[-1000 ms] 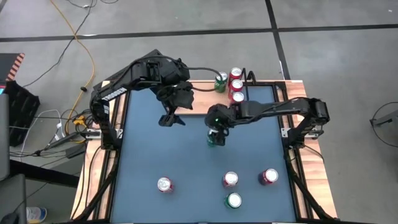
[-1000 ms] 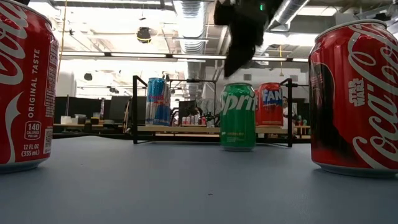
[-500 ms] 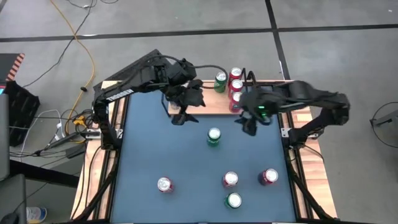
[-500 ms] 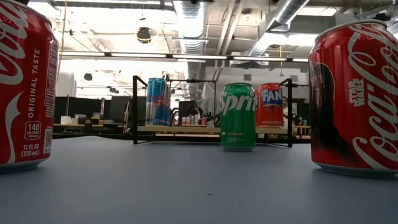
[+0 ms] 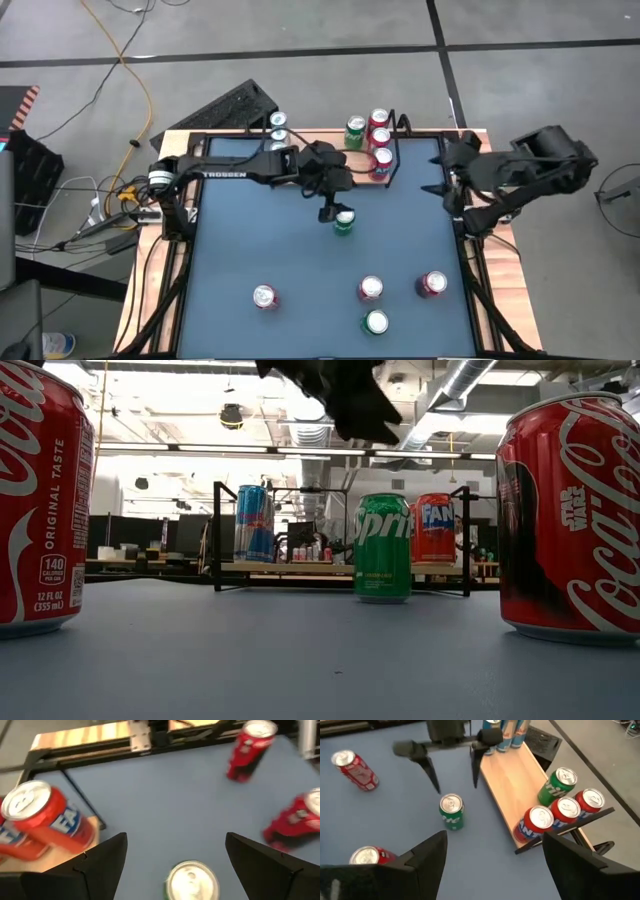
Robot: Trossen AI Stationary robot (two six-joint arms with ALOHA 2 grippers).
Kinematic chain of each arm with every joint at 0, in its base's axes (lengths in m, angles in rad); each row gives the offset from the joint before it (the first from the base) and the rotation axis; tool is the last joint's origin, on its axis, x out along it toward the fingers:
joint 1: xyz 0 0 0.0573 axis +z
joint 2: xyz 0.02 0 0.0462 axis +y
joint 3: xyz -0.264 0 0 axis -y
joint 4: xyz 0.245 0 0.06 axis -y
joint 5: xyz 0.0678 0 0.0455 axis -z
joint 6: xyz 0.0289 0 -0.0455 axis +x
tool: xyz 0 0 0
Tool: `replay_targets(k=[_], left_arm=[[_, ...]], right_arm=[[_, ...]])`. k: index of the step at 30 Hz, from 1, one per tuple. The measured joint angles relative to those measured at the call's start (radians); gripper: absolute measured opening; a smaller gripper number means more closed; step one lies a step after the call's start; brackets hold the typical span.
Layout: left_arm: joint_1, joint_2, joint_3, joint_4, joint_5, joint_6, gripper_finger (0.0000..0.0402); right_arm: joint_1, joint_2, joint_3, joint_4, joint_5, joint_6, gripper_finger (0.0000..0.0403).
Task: Place canned beverage on shelf
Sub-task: Put the right green soda can on the shelf aligned with the other green soda can
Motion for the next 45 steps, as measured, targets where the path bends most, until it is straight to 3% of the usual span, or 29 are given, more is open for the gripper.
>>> replay_targets(k=[6, 16, 23, 36, 41, 45], left_arm=[[-0.002, -0.002, -0.09, 0.146, -0.048, -0.1, 0.0323], [-0.015, 0.007, -0.101, 0.055, -0.078, -0.154, 0.0323], [-0.048, 0.008, -0.101, 0.057, -0.089, -0.039, 0.0323], [-0.067, 0.085, -0.101, 0.049, -0.092, -0.041, 0.0323], [-0.088, 0.108, -0.101, 0.051, -0.171, -0.028, 0.0323], [-0.101, 0.124, -0.101, 0.039, -0.173, -0.039, 0.0323]], right_arm=[[-0.001, -0.036, 0.0, 0.0, 0.0, -0.007, 0.0311], [-0.001, -0.05, -0.013, -0.002, 0.0, -0.037, 0.0311], [-0.001, -0.053, -0.046, -0.001, -0.006, -0.057, 0.0311], [-0.001, -0.055, -0.094, -0.001, -0.033, -0.053, 0.0311], [0.001, -0.055, -0.102, 0.0, -0.04, -0.053, 0.0311], [0.001, -0.054, -0.102, 0.0, -0.041, -0.052, 0.0311]])
